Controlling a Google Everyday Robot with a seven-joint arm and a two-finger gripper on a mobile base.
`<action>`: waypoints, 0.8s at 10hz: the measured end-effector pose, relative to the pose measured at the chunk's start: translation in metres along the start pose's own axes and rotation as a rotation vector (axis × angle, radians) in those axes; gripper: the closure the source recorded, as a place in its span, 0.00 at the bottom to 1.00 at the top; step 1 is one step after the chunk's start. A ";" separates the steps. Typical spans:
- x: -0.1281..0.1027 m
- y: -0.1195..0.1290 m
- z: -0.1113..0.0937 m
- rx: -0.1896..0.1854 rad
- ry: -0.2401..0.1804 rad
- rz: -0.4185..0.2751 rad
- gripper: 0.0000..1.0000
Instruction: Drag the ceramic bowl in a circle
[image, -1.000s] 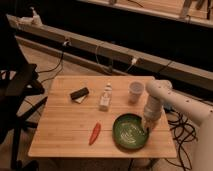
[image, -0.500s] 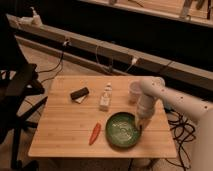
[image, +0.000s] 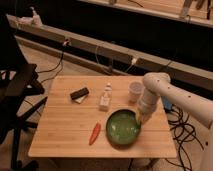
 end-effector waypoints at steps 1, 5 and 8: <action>-0.007 -0.009 -0.005 -0.008 -0.015 0.024 1.00; -0.010 -0.059 -0.030 -0.018 -0.086 0.154 1.00; 0.004 -0.087 -0.041 -0.007 -0.117 0.263 1.00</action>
